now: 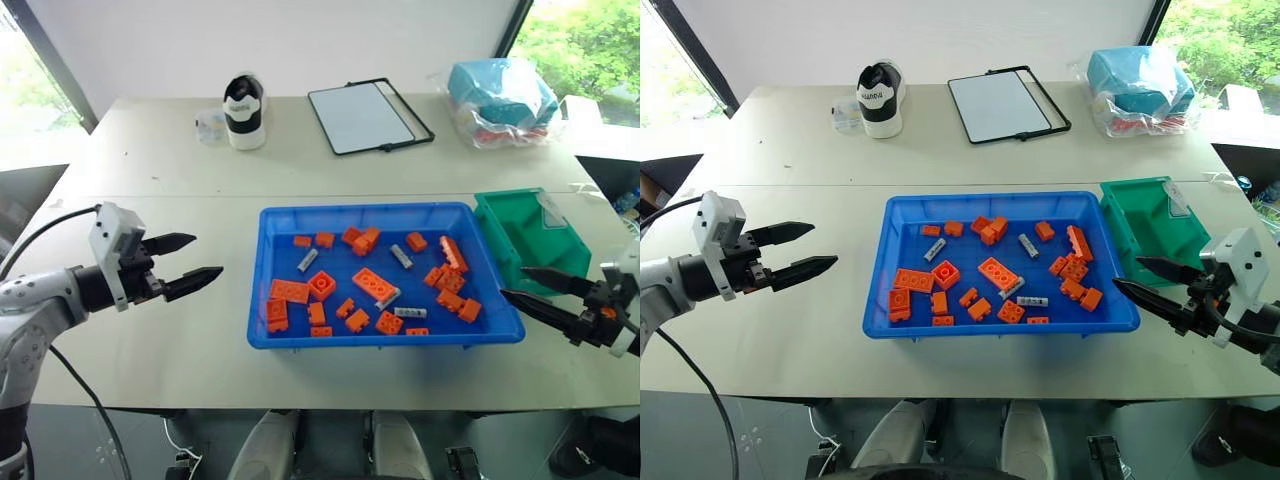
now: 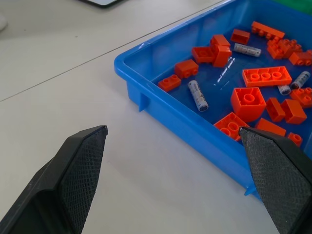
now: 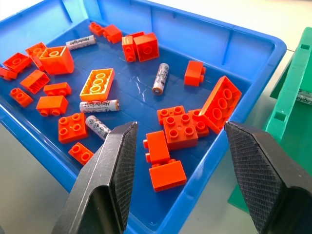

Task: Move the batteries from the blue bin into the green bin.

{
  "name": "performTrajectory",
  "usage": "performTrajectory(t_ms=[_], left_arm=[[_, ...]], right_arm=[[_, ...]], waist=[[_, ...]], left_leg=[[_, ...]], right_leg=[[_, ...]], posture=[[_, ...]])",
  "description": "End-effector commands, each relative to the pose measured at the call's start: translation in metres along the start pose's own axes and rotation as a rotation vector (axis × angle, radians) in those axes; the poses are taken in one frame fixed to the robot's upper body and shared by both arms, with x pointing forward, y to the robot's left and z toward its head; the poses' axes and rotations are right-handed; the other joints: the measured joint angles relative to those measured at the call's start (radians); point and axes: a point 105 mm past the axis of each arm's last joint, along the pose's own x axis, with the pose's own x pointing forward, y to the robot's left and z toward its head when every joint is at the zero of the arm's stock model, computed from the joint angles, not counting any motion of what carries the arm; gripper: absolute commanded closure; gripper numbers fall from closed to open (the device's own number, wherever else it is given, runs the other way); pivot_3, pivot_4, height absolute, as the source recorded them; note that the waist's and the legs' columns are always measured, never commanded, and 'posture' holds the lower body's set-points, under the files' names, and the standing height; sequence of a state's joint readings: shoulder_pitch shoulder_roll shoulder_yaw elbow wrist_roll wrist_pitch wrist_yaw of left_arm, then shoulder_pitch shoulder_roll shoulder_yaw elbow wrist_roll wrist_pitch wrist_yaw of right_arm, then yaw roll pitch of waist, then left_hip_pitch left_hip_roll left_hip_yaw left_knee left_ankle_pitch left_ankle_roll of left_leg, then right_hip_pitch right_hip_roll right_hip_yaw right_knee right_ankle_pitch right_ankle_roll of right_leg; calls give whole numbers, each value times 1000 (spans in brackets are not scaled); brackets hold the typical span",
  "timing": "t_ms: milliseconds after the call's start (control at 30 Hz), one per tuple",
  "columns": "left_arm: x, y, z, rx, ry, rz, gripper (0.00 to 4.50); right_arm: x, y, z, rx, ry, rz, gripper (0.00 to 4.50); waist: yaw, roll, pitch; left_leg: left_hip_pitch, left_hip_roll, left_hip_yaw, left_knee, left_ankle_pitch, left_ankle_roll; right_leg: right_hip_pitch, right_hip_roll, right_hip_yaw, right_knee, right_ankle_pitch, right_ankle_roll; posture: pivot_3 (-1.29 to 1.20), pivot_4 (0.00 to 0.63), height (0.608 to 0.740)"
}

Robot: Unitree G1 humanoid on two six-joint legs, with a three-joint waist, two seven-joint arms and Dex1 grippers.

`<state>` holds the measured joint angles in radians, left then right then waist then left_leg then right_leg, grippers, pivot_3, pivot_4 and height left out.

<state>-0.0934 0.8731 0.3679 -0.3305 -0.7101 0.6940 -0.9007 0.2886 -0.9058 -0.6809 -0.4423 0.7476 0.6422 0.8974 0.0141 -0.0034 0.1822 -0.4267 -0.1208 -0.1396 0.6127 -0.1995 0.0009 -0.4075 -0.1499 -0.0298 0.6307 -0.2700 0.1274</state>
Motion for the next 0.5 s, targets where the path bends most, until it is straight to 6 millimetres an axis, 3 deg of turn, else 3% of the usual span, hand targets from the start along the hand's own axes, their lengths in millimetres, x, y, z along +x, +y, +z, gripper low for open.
performTrajectory(t_ms=[33, 500], left_arm=[[-1, -2, 15, 41, -36, 3, 0], [8, -9, 22, 59, -37, -43, 0]], right_arm=[[-1, 1, 4, -20, -18, -6, 1608], [2, -1, 5, -32, -10, -2, 1608]], waist=[[0, 0, 0], [0, 0, 0]], left_leg=[[0, 0, 0, 0, 0, 0], [0, 0, 0, 1, 0, 0]], right_leg=[[0, 0, 0, 0, 0, 0], [0, 0, 0, 0, 0, 0]], posture=[[0, 150, 731], [0, 150, 731]])
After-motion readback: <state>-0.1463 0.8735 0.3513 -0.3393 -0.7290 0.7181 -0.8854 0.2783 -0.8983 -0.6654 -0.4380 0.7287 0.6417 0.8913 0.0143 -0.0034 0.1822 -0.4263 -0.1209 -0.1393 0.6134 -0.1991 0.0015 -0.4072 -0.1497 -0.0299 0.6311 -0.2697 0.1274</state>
